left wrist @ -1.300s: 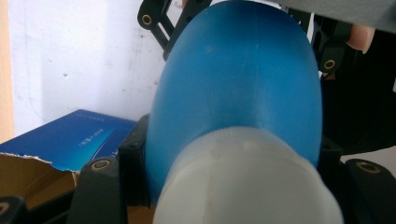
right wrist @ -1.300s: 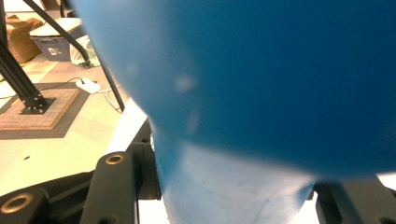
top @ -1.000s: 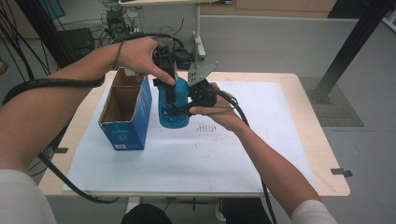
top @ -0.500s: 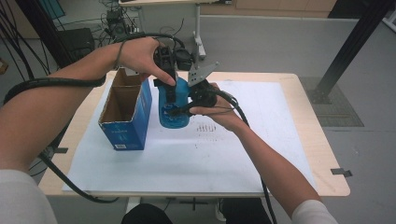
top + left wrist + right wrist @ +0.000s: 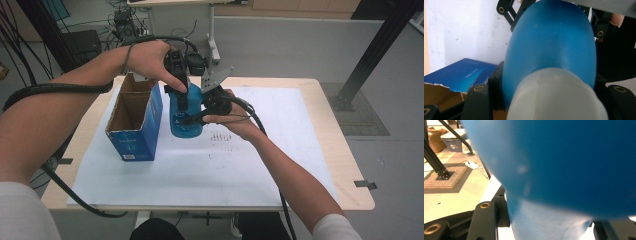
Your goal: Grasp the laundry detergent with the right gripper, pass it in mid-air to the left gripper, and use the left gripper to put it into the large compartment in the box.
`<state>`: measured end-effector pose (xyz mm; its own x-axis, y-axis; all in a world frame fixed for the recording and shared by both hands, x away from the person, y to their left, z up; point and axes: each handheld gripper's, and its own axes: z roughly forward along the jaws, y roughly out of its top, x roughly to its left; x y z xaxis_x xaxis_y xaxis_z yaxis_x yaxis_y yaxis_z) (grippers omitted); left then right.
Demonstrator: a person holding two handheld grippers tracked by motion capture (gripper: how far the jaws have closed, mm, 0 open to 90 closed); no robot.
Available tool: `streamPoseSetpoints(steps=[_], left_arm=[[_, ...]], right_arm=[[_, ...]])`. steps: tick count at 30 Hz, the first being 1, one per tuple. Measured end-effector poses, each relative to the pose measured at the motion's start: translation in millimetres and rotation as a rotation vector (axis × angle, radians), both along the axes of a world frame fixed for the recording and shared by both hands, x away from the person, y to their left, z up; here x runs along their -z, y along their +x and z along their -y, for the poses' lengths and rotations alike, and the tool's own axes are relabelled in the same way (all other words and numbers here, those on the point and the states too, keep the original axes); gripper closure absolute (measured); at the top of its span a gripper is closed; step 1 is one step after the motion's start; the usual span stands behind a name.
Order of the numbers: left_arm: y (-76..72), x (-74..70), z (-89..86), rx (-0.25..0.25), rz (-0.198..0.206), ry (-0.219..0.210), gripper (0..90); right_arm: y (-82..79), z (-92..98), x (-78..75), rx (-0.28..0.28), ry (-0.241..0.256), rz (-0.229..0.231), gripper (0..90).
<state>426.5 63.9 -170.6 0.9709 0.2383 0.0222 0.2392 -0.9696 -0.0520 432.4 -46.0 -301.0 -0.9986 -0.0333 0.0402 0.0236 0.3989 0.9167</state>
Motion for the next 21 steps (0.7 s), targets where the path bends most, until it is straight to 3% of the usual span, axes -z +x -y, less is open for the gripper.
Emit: streamPoseSetpoints(steps=[7,21], left_arm=[[0.3,1.0,-0.8,-0.002,0.003,-0.007,37.4],[0.4,3.4,0.4,-0.006,-0.016,0.020,37.5]], right_arm=[[0.9,-0.4,0.7,-0.001,0.001,-0.001,43.5],[-0.3,-1.5,3.0,-0.003,-0.011,-0.006,43.0]])
